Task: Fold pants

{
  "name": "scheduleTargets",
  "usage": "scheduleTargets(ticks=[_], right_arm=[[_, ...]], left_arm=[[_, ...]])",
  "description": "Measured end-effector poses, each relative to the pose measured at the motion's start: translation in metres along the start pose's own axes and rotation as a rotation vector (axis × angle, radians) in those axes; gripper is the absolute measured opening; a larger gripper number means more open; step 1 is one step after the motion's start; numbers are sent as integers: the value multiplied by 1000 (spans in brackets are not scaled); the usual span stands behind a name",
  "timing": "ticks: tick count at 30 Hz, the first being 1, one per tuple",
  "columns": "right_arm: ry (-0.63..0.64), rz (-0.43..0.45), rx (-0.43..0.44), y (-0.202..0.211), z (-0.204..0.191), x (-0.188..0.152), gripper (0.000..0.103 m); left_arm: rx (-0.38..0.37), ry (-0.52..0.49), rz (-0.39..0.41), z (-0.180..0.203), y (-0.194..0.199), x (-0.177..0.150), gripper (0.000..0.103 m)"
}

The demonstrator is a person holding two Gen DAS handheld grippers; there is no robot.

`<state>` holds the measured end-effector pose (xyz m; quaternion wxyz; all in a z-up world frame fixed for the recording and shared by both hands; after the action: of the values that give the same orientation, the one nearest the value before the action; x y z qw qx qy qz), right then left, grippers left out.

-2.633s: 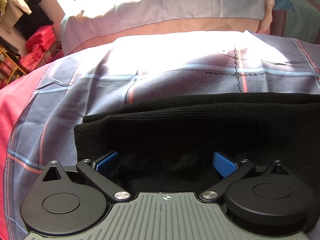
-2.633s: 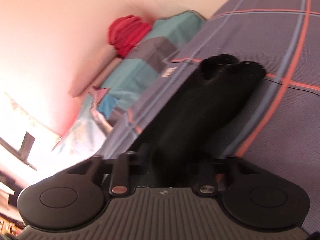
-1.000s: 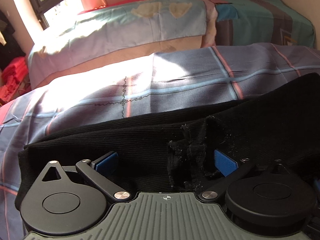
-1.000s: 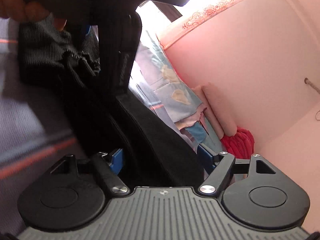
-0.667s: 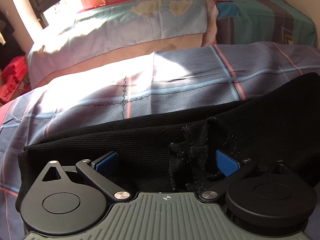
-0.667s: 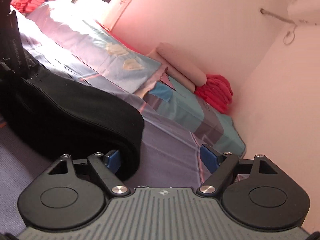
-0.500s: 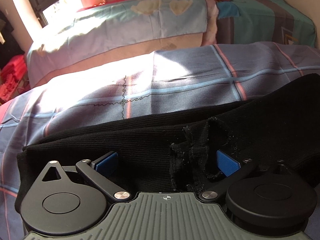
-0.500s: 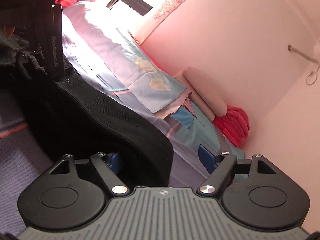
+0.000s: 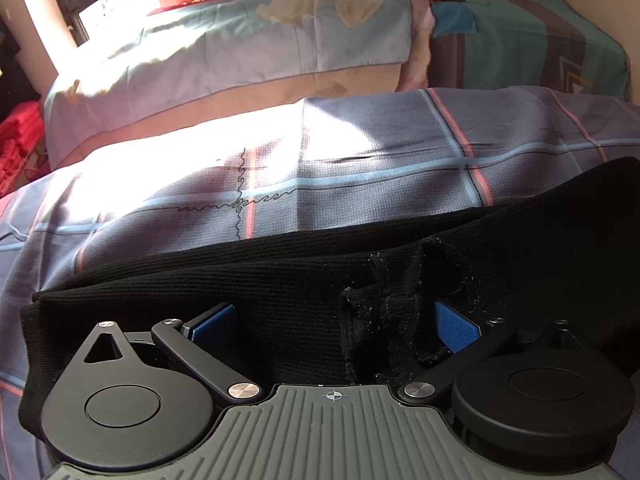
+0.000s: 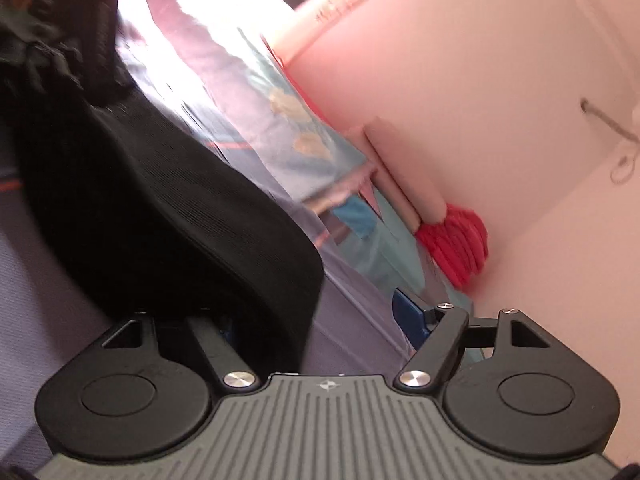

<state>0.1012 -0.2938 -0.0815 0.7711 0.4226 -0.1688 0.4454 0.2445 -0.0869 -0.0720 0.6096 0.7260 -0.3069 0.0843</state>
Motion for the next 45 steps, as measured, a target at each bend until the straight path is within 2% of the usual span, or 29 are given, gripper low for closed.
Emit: scheduleTargets(ticks=[2,3,6,8,10,13,14,16,18,20,22,24,25,26,27,28,31,33,34,36,38,42,45], right_arm=[[-100,-25,115,10,11,-1,77],[-85,-9,174,20,10,1,77],[-35,88,327,60,7,11,79],[-107,148,402,74,15,24,82],[-211,194,433,74,28,42,82],[-371,216,423,56,37,60,79],[-421,191,434,42,37,63,79],[-493,59,471,12,27,56,79],[-432,-127,502,-15,5,40,78],[-417,-80,475,-6,4,41,79],[-432,-45,429,5,12,48,79],[-457,12,409,13,16,55,84],[-473,21,430,12,15,56,89],[-470,-6,466,6,8,54,91],[-441,-89,502,-6,-3,49,91],[-406,-142,494,-13,-11,45,90],[-374,-62,400,2,-9,58,88],[-353,6,352,15,-9,73,88],[-338,38,355,22,-13,84,89],[-301,93,416,33,-35,109,90],[-239,141,520,45,-71,137,91],[-108,209,697,66,-166,194,92],[-17,245,750,79,-233,232,91]], left_arm=[[-3,-1,-4,0,0,0,103],[-5,-2,-5,-1,-1,1,103],[-14,2,-11,-2,-1,1,103],[-19,4,-12,-3,-1,1,103],[-23,6,-11,-3,-2,0,103],[-23,7,-8,-3,-1,0,103],[-24,7,-9,-3,-2,0,103],[-24,6,-11,-3,-2,0,103],[-29,9,-21,-5,0,0,103],[-73,15,-44,-10,3,1,103],[-113,30,-32,-17,11,3,103],[-162,61,-5,-28,22,5,103],[-185,84,6,-34,27,6,103],[-215,117,20,-41,33,7,103],[-238,146,30,-49,38,7,103],[-246,175,39,-58,42,5,103],[-209,266,60,-95,52,-6,103],[-143,334,53,-128,55,-21,103],[-97,376,40,-147,54,-30,103],[5,454,6,-184,51,-53,103],[112,531,-42,-222,48,-79,103],[240,660,-127,-279,51,-132,103],[283,712,-165,-307,57,-165,103]])
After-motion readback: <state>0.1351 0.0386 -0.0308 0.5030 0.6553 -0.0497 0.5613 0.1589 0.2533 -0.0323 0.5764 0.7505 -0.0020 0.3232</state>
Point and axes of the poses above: each gripper's, at about its wrist camera, not at the fingertips, and y roughly against the way its jaws point, z to its right, x to its top, the point moved 5 cm from there along -y, roughly the way its jaws point, and after that the axes turned 8 degrees about x, right-handed, at the moved point
